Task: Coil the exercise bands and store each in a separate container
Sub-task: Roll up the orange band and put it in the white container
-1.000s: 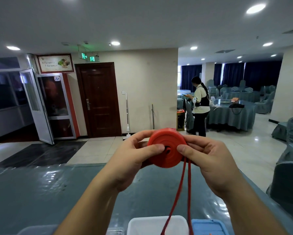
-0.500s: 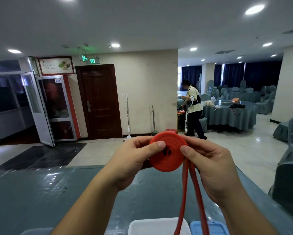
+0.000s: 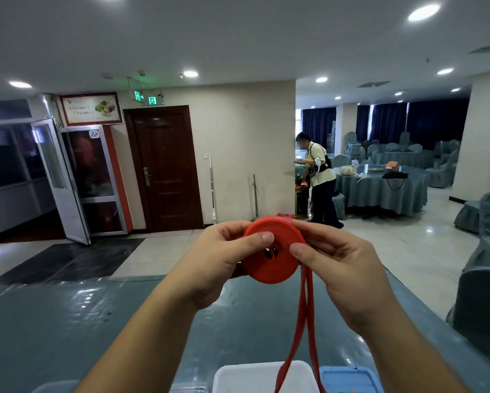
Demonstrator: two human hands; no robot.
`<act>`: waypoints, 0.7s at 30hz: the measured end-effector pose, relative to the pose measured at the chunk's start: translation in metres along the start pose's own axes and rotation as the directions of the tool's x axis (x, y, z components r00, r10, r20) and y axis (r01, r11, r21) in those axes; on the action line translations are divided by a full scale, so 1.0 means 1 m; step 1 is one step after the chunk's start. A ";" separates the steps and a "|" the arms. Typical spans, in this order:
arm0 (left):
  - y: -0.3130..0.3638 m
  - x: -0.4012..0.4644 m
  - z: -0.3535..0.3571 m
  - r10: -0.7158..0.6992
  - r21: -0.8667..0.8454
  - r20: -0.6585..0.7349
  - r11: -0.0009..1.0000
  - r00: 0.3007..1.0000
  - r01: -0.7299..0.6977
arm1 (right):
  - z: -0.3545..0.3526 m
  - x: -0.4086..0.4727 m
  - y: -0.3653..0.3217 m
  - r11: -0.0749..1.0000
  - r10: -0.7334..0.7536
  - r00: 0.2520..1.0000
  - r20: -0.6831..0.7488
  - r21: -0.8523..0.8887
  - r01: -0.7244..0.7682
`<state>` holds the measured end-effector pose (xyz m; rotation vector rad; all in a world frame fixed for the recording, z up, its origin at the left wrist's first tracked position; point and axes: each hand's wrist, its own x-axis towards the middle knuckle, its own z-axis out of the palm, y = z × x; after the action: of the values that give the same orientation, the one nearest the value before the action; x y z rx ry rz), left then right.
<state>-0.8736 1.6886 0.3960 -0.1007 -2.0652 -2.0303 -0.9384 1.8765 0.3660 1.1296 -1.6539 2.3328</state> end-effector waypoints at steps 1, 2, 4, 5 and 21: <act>-0.002 0.001 0.003 0.003 -0.056 -0.023 0.998 1.000 -0.004 | 0.001 0.001 0.001 1.000 0.003 1.000 -0.026 0.021 -0.002; -0.005 0.001 0.006 0.005 -0.121 -0.045 0.993 0.999 -0.011 | 0.003 0.002 0.002 0.999 0.003 0.999 -0.048 0.039 -0.001; -0.011 0.001 0.012 0.009 -0.222 -0.082 0.975 0.997 -0.027 | 0.003 0.003 0.003 0.999 -0.010 0.998 -0.061 0.053 0.013; -0.012 0.001 0.014 0.010 -0.236 -0.092 0.971 0.996 -0.031 | 0.002 0.002 0.002 0.998 -0.016 0.998 -0.055 0.052 0.019; 0.002 -0.001 0.003 -0.005 -0.037 0.026 0.999 1.000 0.006 | -0.003 -0.001 -0.002 0.998 -0.058 0.998 -0.002 0.023 0.058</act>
<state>-0.8729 1.6914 0.3973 -0.1286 -2.0455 -2.0816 -0.9388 1.8798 0.3665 1.1635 -1.5760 2.3223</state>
